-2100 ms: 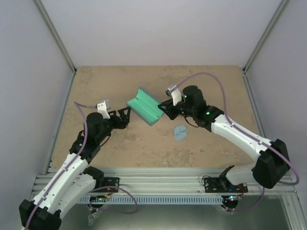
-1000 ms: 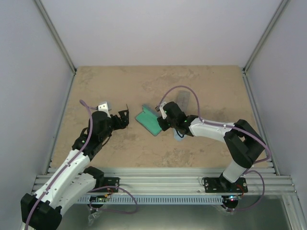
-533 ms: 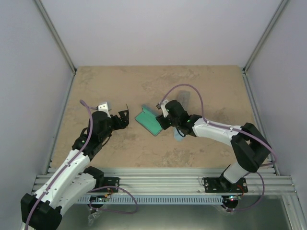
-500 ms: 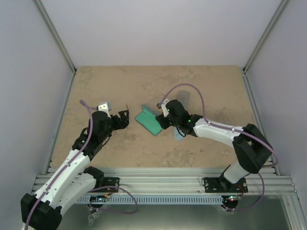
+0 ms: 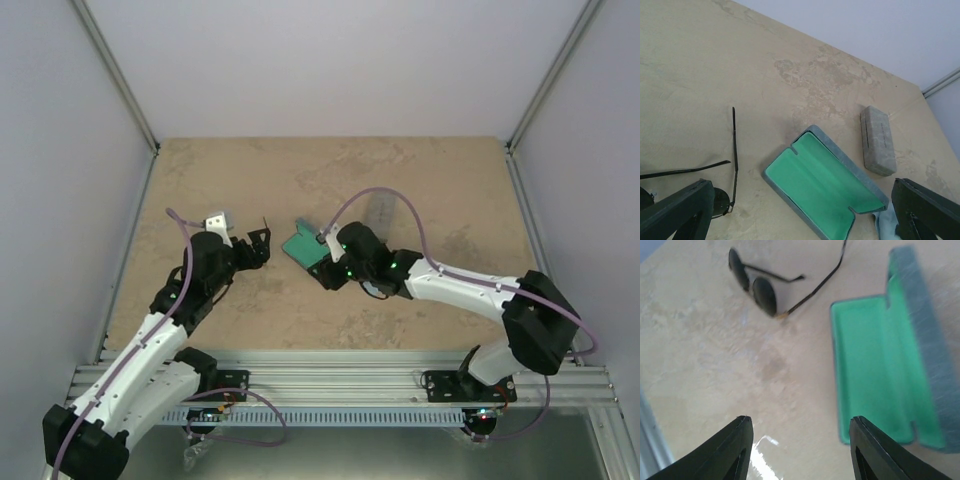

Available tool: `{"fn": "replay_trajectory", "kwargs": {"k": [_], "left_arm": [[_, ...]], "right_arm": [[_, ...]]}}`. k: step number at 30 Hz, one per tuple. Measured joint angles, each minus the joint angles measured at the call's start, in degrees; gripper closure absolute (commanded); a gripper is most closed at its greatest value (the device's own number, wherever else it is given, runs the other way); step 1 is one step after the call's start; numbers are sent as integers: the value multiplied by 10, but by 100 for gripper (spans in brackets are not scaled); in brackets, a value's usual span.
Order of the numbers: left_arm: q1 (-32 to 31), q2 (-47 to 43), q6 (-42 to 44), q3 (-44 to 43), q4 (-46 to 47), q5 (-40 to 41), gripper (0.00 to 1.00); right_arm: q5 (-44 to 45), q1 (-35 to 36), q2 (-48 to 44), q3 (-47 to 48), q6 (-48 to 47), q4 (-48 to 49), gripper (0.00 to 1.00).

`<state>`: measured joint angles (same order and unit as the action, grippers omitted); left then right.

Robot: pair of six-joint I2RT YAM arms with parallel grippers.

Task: Organize the sunglasses
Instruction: Place the sunglasses case at the center of the board, then adjust the sunglasses case at the center of the board.

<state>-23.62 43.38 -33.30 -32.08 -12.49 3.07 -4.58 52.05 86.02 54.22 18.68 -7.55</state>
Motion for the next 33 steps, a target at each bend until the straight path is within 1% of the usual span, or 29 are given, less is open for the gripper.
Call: {"fn": "replay_trajectory", "kwargs": {"k": [4,7,13,18,27,33], "left_arm": [[0,4,1,2,7,-4,1],[0,8,1,5,10,-5,0],[0,29,-1,6,8,1,1],[0,41,-1,6,10,-1,1],[0,50,1,6,13,-1,1],[0,50,1,6,13,-1,1]], "right_arm": [[-15,23,27,-6,22,-16,48],[-17,26,60,-6,45,-34,47],[27,28,103,-7,118,-83,45],[67,33,138,4,146,-100,45],[150,33,216,103,164,-153,52],[178,29,228,118,164,-168,56]]}}
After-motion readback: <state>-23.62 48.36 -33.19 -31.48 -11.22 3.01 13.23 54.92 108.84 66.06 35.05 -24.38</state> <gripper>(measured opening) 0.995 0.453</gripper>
